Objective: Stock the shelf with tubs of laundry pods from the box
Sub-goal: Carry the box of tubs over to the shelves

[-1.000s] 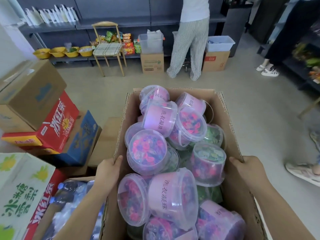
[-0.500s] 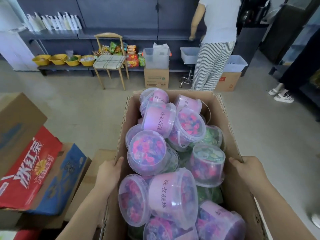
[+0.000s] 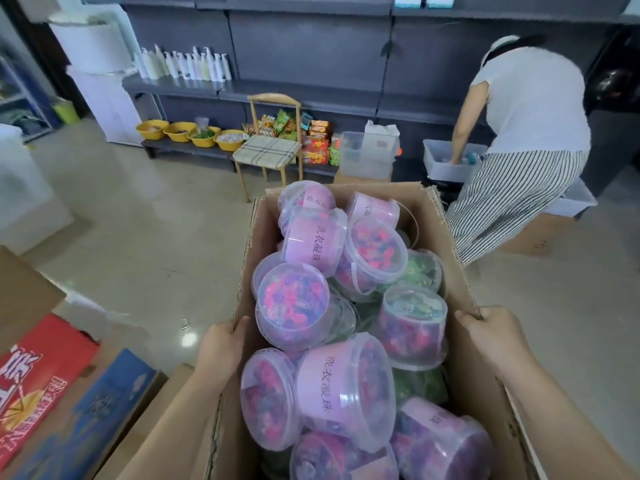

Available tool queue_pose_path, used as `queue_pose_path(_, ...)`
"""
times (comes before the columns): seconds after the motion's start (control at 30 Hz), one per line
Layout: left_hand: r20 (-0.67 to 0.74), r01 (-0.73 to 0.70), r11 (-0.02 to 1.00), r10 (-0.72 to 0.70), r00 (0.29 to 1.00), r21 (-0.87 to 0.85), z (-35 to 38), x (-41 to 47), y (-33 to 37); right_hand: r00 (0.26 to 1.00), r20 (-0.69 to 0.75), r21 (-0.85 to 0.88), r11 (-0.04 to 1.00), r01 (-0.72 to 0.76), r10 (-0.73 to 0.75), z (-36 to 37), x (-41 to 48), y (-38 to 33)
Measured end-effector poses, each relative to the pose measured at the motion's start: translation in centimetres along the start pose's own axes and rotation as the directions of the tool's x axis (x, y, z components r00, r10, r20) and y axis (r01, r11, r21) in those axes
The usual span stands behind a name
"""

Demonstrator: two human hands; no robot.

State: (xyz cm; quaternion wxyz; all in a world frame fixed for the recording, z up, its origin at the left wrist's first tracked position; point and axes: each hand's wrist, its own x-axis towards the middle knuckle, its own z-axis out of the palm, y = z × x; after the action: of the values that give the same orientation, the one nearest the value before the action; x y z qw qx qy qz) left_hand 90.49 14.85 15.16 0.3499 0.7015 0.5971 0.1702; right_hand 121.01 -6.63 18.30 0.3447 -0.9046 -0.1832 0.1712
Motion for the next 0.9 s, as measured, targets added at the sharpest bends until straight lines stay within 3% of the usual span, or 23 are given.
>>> queue_pose_path(0.33, -0.109, 0.138, 0.99, -0.134, 0.985, 0.026, 1.7, 15.1, 6.9, 0.988, 0.129, -0.05, 0.994, 0.098, -0.09, 5.1, 18.6, -10.1)
queue_pose_path(0.63, -0.098, 0.192, 0.981, -0.19, 0.977, 0.012, 4.0, 35.9, 10.6, 0.985, 0.166, -0.091, 0.994, 0.062, -0.046, 14.6, 36.7, -20.5)
queue_pose_path(0.9, -0.108, 0.217, 0.976, -0.215, 0.971, 0.008, 2.8, 52.2, 16.2, 0.977, 0.192, -0.064, 0.992, 0.109, -0.095, 20.2, 50.7, -31.4)
